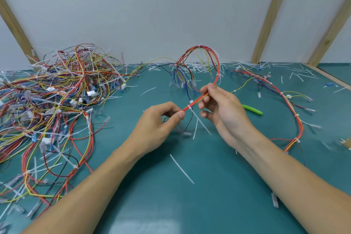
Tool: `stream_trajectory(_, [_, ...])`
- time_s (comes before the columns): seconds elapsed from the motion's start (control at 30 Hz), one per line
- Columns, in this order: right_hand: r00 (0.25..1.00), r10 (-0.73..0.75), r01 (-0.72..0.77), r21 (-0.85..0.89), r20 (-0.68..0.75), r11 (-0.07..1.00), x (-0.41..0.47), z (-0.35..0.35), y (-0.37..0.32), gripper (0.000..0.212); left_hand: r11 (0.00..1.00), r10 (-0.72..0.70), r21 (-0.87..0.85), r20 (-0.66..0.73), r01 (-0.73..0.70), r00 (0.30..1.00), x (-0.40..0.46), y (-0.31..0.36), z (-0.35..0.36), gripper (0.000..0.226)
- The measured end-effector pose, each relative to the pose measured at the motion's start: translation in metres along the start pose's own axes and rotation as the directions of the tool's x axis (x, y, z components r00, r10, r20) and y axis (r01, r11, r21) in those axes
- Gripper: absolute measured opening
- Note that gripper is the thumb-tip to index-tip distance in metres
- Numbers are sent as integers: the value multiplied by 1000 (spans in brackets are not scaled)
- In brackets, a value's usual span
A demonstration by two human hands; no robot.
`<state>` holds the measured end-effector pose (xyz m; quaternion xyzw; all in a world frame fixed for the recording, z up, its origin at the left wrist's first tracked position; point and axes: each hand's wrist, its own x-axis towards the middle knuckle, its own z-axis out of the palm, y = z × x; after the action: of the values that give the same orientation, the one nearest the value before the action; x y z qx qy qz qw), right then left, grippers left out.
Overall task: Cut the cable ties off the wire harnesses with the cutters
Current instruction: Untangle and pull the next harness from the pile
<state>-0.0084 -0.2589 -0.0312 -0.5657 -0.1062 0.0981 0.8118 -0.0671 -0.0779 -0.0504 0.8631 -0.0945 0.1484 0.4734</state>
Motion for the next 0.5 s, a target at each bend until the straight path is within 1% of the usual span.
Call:
stream_trajectory(0.1, [999, 28, -28, -21, 40, 999, 2, -4, -2, 21, 997, 15, -76, -13, -16, 1000, 0, 1, 0, 17])
stream_trajectory(0.13, [997, 35, -31, -58, 63, 998, 1, -4, -2, 21, 995, 16, -95, -32, -19, 999, 0, 1, 0, 16])
stream_trajectory(0.2, [994, 38, -17, -192, 106, 981, -2, -3, 2, 22, 994, 12, -106, -66, -19, 998, 0, -1, -1, 15])
stream_trajectory(0.27, [990, 31, 19, -340, 139, 940, -6, 0, 8, 14, 993, 5, -116, -71, -14, 997, 1, -2, -2, 14])
stream_trajectory(0.3, [989, 25, 32, -379, 144, 925, -7, 1, 10, 11, 991, 2, -137, -69, -12, 998, 1, -2, -2, 13])
stream_trajectory(0.37, [990, 4, 53, -400, 140, 915, -8, 2, 10, 8, 984, -2, -179, -73, -11, 997, 1, -2, -3, 13])
stream_trajectory(0.5, [992, -66, 111, -477, 109, 872, -7, 2, 7, 19, 982, 4, -191, -50, -14, 999, 0, -2, -1, 9])
